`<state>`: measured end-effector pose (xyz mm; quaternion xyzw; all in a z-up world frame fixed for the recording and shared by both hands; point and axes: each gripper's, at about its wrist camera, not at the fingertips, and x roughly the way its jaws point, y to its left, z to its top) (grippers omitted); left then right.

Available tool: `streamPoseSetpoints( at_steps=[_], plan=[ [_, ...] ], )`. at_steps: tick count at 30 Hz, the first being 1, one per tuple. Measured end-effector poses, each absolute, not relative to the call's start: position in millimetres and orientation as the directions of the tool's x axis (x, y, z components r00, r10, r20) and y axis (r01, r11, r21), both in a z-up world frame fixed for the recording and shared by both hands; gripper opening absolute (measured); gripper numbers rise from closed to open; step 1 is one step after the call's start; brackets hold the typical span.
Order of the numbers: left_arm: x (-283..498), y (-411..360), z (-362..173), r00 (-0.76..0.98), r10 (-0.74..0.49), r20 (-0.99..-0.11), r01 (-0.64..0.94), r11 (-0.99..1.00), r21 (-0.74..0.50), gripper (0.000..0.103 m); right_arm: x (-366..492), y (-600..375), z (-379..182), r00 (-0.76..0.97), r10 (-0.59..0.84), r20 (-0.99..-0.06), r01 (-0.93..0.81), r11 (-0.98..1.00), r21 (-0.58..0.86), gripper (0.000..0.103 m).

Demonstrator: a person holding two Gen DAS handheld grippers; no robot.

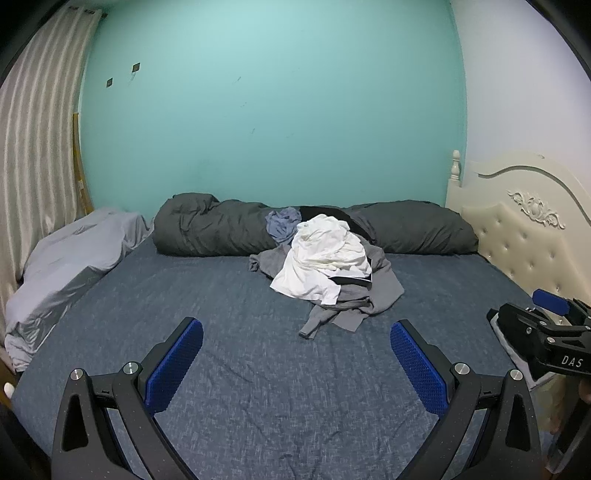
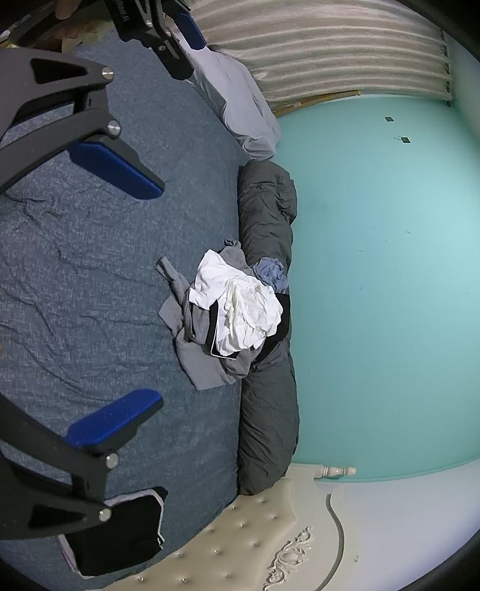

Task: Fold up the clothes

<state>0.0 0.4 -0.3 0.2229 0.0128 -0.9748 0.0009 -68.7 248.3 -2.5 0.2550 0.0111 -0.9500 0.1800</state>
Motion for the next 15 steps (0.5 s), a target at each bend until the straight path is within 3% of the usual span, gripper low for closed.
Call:
streamPoseSetpoints(
  at_steps=[15],
  plan=[
    [0.5,-2.8,3.8,-0.893,-0.014,-0.45,0.024,-1.0,-0.017,0.103,-67.9,253.1,-4.5,-0.798,-0.35,-0.49,0.354,-0.931,0.089,0.103]
  ],
)
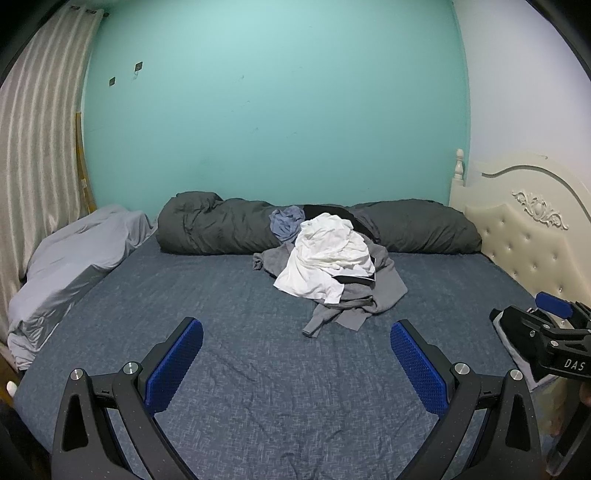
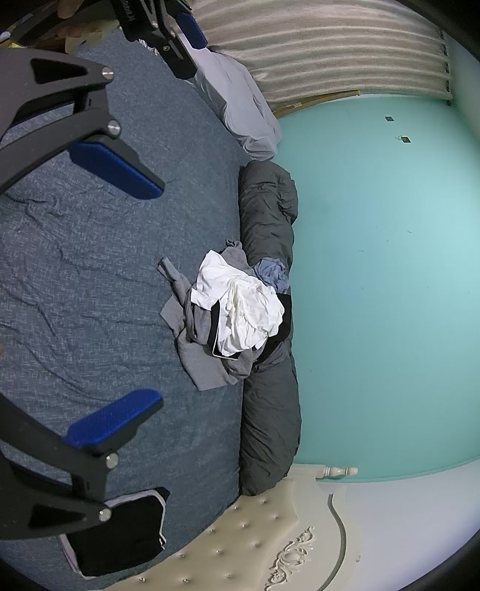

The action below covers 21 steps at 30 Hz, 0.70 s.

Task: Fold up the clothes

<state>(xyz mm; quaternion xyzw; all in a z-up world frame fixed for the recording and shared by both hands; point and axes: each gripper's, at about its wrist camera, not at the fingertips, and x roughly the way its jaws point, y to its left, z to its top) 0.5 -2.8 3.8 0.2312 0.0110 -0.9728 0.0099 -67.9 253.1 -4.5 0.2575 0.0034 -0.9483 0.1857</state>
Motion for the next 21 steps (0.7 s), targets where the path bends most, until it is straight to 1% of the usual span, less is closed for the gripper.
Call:
streamPoseSetpoints(
  at_steps=[21],
  plan=[
    [0.1,-3.9,2.6,-0.893,-0.027,-0.449,0.037,-0.999,-0.014,0.103,-69.1,250.4,-4.3,-0.782,-0.362,-0.507,0.364,-0.926,0.101,0.103]
  ],
)
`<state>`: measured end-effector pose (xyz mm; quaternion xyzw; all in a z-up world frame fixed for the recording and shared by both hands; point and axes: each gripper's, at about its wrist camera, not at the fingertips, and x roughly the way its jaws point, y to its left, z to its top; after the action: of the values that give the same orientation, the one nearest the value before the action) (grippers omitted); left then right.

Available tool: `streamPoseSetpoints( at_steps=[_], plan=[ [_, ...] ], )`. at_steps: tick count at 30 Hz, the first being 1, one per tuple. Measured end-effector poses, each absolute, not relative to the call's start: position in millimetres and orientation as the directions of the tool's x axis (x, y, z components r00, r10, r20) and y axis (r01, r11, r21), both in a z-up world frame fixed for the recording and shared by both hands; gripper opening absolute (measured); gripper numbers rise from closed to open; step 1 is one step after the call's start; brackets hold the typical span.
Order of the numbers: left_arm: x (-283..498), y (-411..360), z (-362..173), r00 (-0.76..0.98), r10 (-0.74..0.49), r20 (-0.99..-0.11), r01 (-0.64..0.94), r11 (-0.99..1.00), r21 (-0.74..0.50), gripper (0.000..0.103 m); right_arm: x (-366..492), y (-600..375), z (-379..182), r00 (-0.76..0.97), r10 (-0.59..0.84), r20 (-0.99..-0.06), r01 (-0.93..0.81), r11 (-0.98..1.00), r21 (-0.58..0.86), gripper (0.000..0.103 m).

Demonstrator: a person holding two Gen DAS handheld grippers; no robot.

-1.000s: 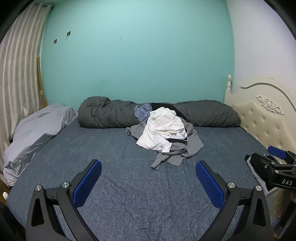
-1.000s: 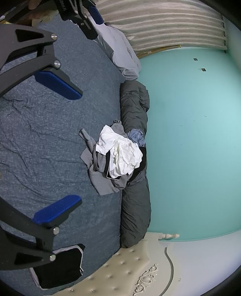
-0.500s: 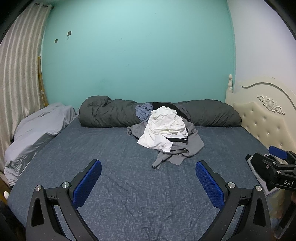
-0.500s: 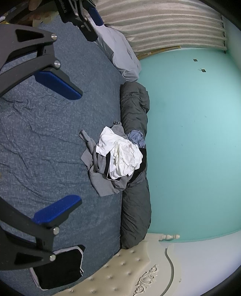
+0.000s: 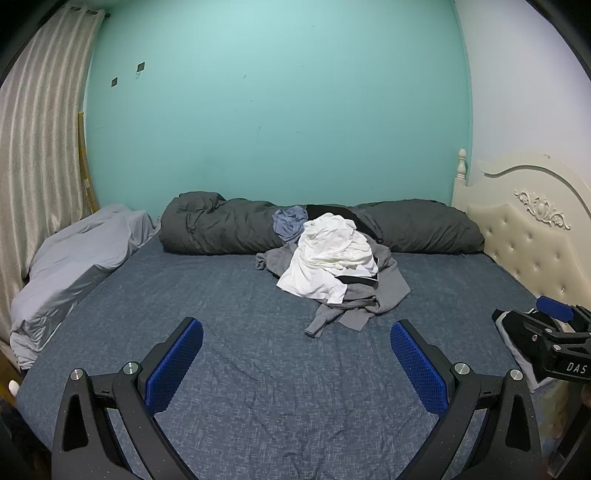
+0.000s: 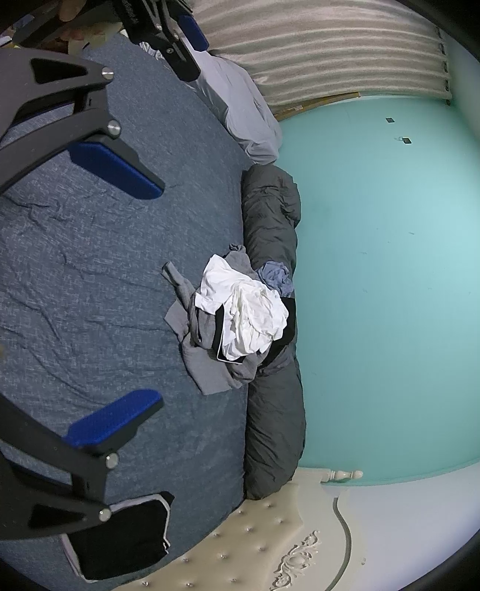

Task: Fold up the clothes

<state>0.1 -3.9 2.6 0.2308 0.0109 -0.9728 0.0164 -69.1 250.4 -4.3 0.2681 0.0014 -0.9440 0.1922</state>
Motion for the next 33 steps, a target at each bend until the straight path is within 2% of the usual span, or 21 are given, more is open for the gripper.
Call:
streamPoseSetpoints(
  at_steps=[33],
  plan=[
    [1.1,-2.6,0.7,-0.891,-0.039,-0.453,0.05,-0.999,-0.011,0.103,-71.4,251.0,-5.2,-0.776,-0.362,-0.517,0.358,-0.927,0.112,0.103]
  ],
)
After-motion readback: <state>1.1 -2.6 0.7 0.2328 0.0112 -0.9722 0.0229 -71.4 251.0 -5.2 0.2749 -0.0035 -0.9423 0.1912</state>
